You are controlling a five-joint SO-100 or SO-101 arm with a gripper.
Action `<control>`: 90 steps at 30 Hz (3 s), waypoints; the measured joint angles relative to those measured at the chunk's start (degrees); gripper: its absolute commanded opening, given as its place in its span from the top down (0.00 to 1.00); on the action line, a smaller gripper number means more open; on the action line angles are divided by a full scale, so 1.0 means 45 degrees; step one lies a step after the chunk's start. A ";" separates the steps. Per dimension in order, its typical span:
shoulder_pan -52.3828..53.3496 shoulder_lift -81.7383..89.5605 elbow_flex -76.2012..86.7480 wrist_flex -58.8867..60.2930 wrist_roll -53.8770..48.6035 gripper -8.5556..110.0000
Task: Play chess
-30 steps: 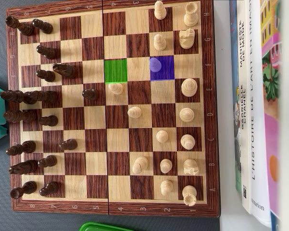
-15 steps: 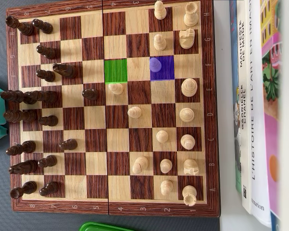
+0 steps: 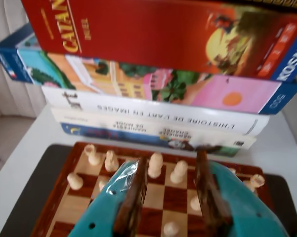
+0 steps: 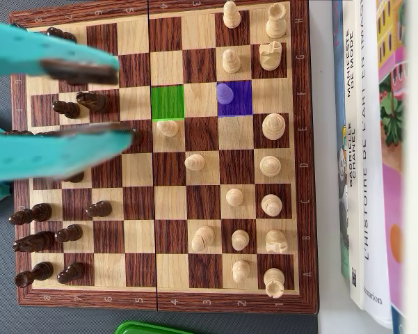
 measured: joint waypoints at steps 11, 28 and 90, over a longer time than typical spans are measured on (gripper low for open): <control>-0.0664 -0.3203 -0.2637 0.4609 0.1289 0.80; -0.1035 -1.0098 -0.8398 0.8105 0.2168 0.80; -0.1426 -1.7227 -1.2930 0.8145 0.4570 0.80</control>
